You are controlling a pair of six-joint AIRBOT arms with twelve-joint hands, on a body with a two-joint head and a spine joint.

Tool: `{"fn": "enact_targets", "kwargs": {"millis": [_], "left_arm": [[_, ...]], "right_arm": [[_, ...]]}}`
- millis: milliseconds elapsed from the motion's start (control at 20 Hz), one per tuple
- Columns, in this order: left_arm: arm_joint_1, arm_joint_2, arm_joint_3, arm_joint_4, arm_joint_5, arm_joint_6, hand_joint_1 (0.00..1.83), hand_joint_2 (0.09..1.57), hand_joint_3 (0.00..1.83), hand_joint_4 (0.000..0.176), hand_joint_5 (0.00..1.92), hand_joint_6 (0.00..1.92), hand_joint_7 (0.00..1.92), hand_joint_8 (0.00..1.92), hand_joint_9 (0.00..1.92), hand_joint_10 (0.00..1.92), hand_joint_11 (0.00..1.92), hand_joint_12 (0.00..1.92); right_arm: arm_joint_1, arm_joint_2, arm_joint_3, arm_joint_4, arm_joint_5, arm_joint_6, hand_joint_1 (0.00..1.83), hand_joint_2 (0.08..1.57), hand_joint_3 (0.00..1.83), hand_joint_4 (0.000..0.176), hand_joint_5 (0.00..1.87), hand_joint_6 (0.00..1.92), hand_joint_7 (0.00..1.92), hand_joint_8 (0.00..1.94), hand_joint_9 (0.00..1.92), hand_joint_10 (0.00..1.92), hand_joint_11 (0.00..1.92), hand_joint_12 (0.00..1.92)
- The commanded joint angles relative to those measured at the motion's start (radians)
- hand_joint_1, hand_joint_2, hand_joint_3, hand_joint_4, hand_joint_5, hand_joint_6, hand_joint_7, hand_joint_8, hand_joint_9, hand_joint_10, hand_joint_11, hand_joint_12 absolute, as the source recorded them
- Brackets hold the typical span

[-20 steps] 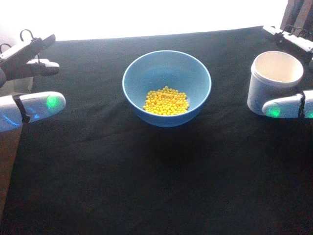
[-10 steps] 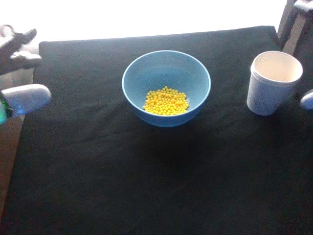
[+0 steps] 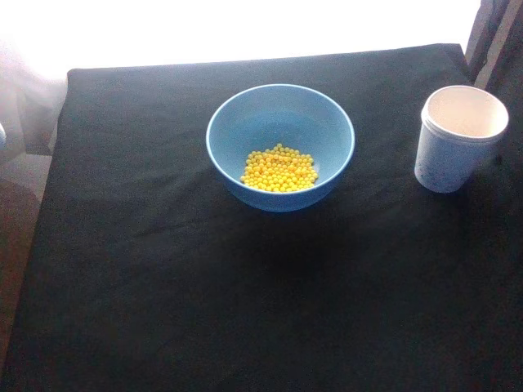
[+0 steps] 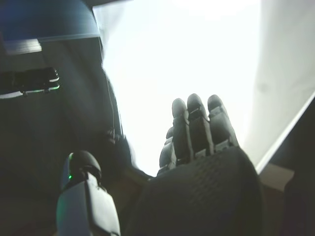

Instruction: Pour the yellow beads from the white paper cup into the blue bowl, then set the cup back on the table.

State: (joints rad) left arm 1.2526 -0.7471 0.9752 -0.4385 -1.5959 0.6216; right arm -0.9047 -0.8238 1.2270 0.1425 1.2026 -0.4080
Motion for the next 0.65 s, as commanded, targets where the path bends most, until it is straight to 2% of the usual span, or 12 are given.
{"fn": "enact_targets", "kwargs": {"millis": [0,50,100,150,200,250,300,350,450,500,550,600], "left_arm": [[-0.008,0.009,0.0,0.001,-0.136,0.012,0.25,1.01,0.0,0.16,0.0,0.0,0.34,0.01,0.29,0.01,0.15,0.07],[-0.019,0.007,0.004,0.019,-0.136,0.02,0.24,1.08,0.01,0.13,0.0,0.0,0.38,0.01,0.34,0.01,0.15,0.08],[-0.029,0.003,0.008,0.029,-0.136,0.02,0.21,1.05,0.0,0.126,0.0,0.0,0.37,0.0,0.34,0.01,0.15,0.08],[-0.049,-0.001,0.013,0.05,-0.136,0.022,0.23,1.02,0.0,0.155,0.0,0.0,0.33,0.0,0.28,0.0,0.11,0.06],[-0.07,-0.005,0.019,0.071,-0.136,0.022,0.33,1.0,0.0,0.172,0.03,0.01,0.28,0.0,0.25,0.0,0.12,0.06],[-0.107,-0.01,0.027,0.103,-0.136,0.025,0.36,0.99,0.0,0.162,0.04,0.01,0.28,0.0,0.26,0.01,0.15,0.07],[-0.134,-0.012,0.03,0.126,-0.136,0.034,0.38,0.94,0.0,0.143,0.02,0.0,0.29,0.0,0.3,0.01,0.19,0.08],[-0.193,-0.021,0.032,0.166,-0.136,0.066,0.34,0.9,0.0,0.135,0.03,0.0,0.31,0.01,0.34,0.02,0.22,0.08],[-0.242,-0.047,0.052,0.189,-0.136,0.084,0.24,0.87,0.0,0.06,0.06,0.0,0.3,0.0,0.34,0.0,0.22,0.08],[-0.252,-0.056,0.063,0.192,-0.136,0.084,0.2,0.89,0.01,0.045,0.08,0.01,0.3,0.0,0.35,0.01,0.24,0.09],[-0.26,-0.063,0.076,0.192,-0.136,0.065,0.12,0.92,0.01,0.037,0.12,0.01,0.31,0.0,0.36,0.01,0.25,0.1],[-0.268,-0.068,0.087,0.192,-0.136,0.042,0.08,0.95,0.02,0.012,0.14,0.01,0.32,0.0,0.37,0.01,0.25,0.1]], "right_arm": [[0.0,0.007,-0.006,0.033,0.132,-0.002,0.66,0.52,0.0,0.176,0.0,0.0,0.0,0.0,0.0,0.0,0.03,0.01],[-0.011,0.001,-0.01,0.037,0.153,-0.002,0.66,0.55,0.01,0.176,0.0,0.0,0.0,0.0,0.0,0.0,0.1,0.05],[-0.021,-0.009,-0.01,0.044,0.173,-0.002,0.63,0.56,0.01,0.176,0.0,0.0,0.0,0.0,0.0,0.0,0.13,0.07],[-0.049,-0.022,-0.009,0.07,0.214,-0.002,0.61,0.57,0.01,0.176,0.0,0.0,0.0,0.0,0.02,0.01,0.16,0.08],[-0.093,-0.03,-0.009,0.108,0.267,-0.002,0.64,0.53,0.0,0.176,0.0,0.0,0.02,0.0,0.01,0.0,0.12,0.08],[-0.166,-0.031,-0.021,0.17,0.351,-0.002,0.66,0.52,0.0,0.176,0.0,0.0,0.01,0.0,0.0,0.0,0.09,0.07],[-0.21,-0.025,-0.033,0.203,0.403,-0.002,0.56,0.54,0.0,0.176,0.0,0.0,0.04,0.01,0.04,0.01,0.13,0.09],[-0.287,-0.009,-0.058,0.269,0.504,0.005,0.47,0.6,0.0,0.176,0.0,0.0,0.04,0.0,0.07,0.0,0.15,0.13],[-0.356,0.02,-0.092,0.337,0.56,0.006,0.46,0.79,0.01,0.176,0.0,0.0,0.08,0.0,0.06,0.0,0.02,0.48],[-0.358,0.021,-0.094,0.339,0.56,0.006,0.45,0.84,0.0,0.176,0.0,0.0,0.07,0.0,0.05,0.0,0.0,0.58],[-0.357,0.02,-0.088,0.337,0.56,0.006,0.45,0.86,0.0,0.176,0.0,0.0,0.09,0.0,0.04,0.0,0.0,0.49],[-0.357,0.02,-0.086,0.335,0.56,0.006,0.41,0.85,0.0,0.176,0.0,0.0,0.06,0.0,0.01,0.0,0.0,0.38]]}}
